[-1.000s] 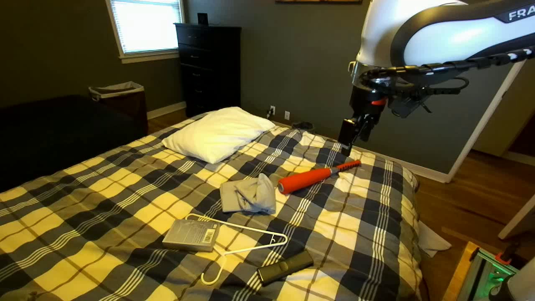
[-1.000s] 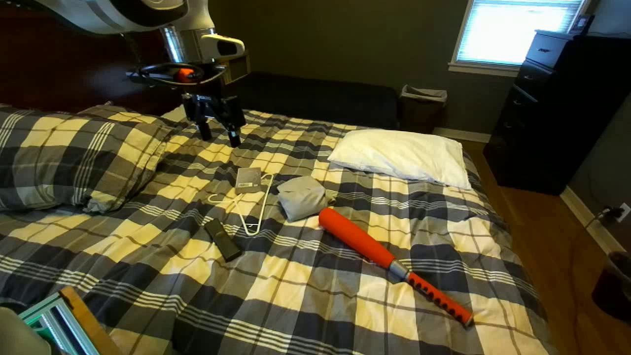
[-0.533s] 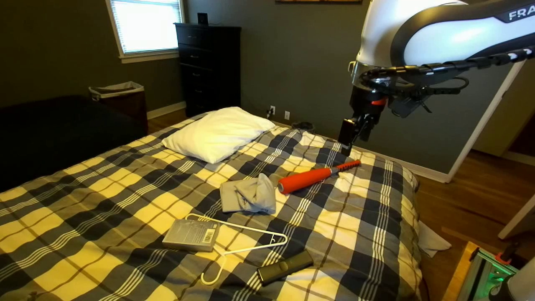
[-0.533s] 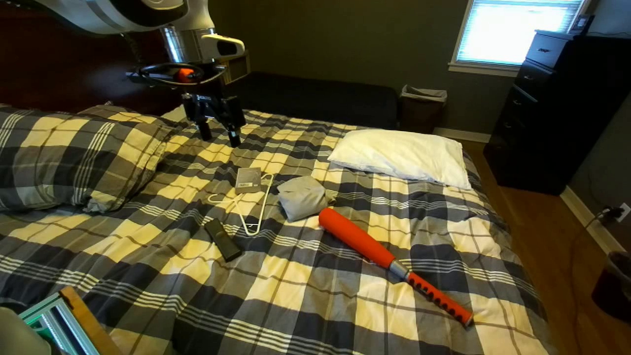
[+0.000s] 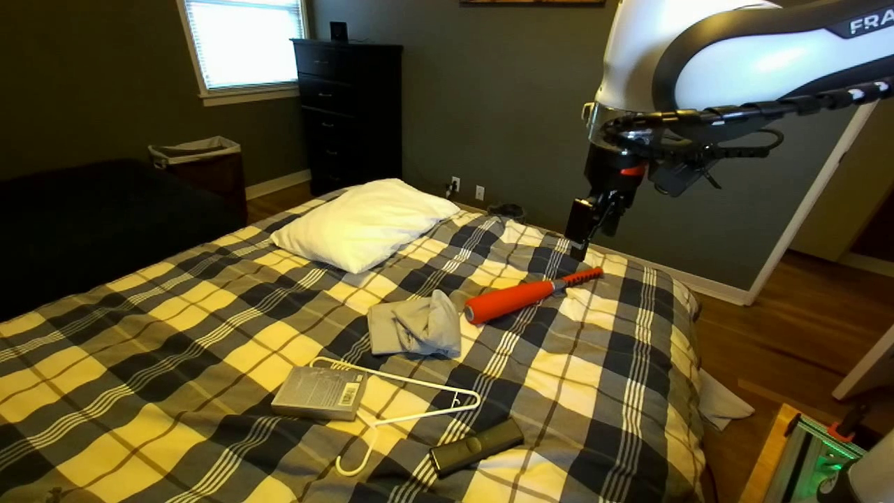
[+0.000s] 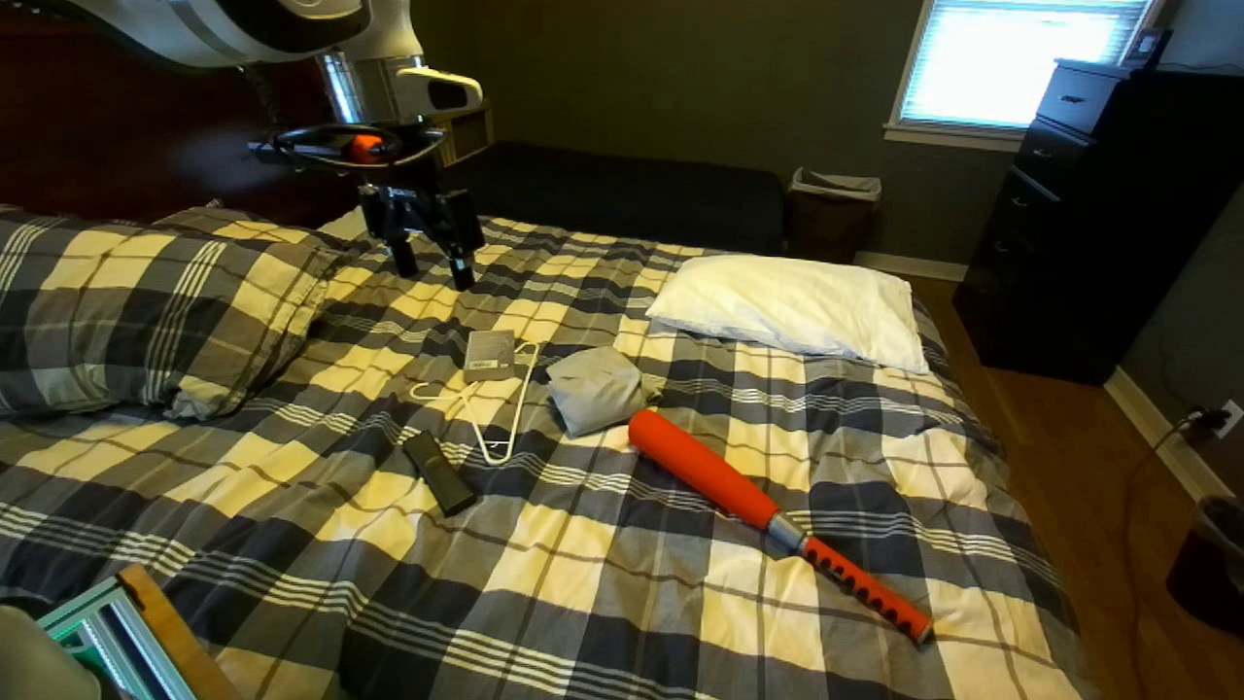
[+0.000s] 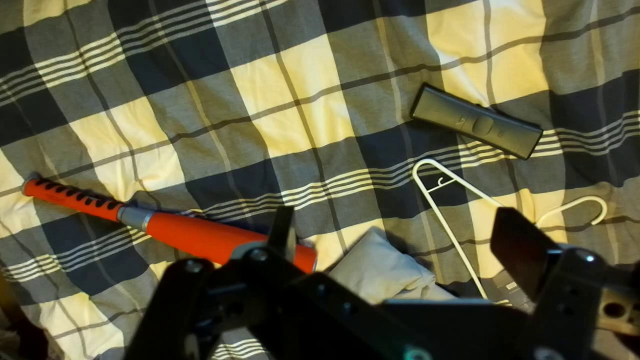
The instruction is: Move the orange bat to the left.
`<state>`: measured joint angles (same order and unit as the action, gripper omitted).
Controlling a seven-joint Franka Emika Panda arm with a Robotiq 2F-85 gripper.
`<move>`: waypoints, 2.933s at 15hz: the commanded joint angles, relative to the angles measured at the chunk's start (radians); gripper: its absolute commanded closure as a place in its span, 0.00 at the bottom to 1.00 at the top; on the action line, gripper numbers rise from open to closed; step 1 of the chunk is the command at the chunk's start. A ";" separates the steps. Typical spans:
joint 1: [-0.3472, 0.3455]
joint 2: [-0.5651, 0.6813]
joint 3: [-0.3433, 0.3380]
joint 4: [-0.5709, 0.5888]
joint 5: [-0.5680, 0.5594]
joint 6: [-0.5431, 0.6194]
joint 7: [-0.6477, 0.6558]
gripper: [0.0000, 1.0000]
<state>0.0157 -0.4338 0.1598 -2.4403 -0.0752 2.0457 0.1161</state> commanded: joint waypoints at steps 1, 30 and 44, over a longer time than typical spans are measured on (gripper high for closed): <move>0.003 -0.004 -0.057 -0.019 0.077 0.068 0.058 0.00; -0.339 0.823 -0.451 0.746 0.772 -0.174 0.147 0.00; -0.486 1.235 -0.412 1.201 0.852 -0.477 0.474 0.00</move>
<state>-0.4144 0.6311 -0.2696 -1.4302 0.7432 1.6542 0.4645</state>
